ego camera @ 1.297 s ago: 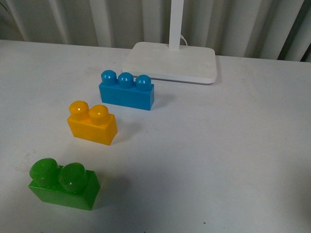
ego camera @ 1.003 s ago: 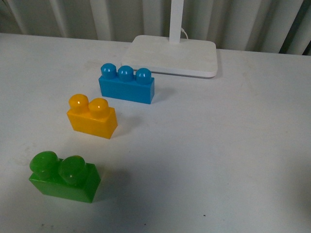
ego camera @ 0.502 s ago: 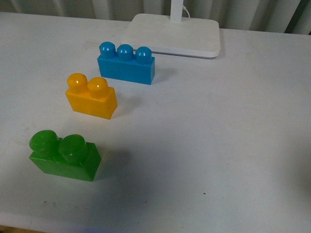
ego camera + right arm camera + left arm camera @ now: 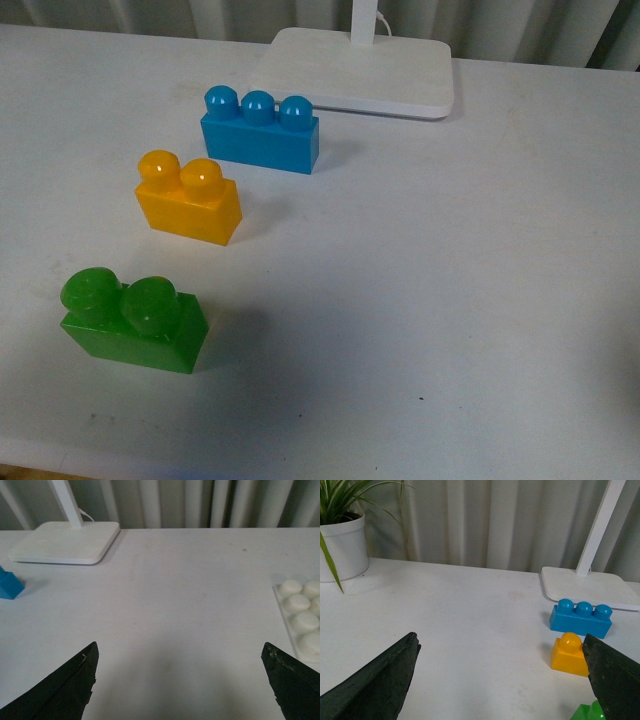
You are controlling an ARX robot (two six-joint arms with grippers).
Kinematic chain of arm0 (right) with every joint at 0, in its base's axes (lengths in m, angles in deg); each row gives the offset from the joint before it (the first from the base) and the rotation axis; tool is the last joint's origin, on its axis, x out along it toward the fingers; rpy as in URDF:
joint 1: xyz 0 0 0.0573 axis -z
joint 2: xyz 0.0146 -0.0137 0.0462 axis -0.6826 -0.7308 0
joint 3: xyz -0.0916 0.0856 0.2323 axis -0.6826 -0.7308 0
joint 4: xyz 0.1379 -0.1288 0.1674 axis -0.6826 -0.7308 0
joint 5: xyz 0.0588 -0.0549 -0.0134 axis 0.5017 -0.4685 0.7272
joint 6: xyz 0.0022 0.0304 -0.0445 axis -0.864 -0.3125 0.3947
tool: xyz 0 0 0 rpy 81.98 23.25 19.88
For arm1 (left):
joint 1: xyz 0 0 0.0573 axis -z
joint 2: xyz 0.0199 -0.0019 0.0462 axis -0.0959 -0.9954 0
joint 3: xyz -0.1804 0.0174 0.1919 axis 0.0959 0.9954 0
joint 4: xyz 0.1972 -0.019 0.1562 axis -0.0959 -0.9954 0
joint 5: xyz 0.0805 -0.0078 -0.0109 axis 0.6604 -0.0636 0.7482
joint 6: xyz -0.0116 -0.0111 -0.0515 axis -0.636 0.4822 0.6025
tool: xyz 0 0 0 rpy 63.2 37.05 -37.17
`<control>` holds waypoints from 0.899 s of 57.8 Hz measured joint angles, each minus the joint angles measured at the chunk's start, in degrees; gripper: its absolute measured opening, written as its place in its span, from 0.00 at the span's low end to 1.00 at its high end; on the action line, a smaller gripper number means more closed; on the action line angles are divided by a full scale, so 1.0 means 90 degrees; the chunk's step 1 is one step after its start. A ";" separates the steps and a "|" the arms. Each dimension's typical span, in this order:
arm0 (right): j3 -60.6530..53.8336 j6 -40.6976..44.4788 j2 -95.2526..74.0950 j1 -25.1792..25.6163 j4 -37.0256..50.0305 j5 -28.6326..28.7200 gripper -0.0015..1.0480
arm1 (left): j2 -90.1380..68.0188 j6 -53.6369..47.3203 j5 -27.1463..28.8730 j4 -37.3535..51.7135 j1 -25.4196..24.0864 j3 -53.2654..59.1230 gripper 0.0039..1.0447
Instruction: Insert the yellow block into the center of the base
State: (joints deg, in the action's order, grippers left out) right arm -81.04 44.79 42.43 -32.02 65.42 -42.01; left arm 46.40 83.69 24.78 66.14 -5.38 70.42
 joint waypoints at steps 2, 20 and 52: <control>0.0168 0.0085 -0.0401 0.0265 0.0117 0.0153 0.91 | 0.0000 0.0000 -0.0002 0.0000 0.0000 0.0000 0.94; 0.2290 0.1639 -0.5153 0.2263 0.0908 0.0233 0.91 | 0.0000 0.0000 0.0000 0.0000 0.0000 0.0000 0.94; 0.4629 0.2817 -0.8267 0.3315 0.0508 -0.0056 0.91 | 0.0000 0.0000 0.0000 0.0000 0.0000 0.0000 0.94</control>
State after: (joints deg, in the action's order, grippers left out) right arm -39.38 70.15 -31.97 -2.18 69.99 -42.52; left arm 46.40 83.69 24.78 66.14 -5.38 70.42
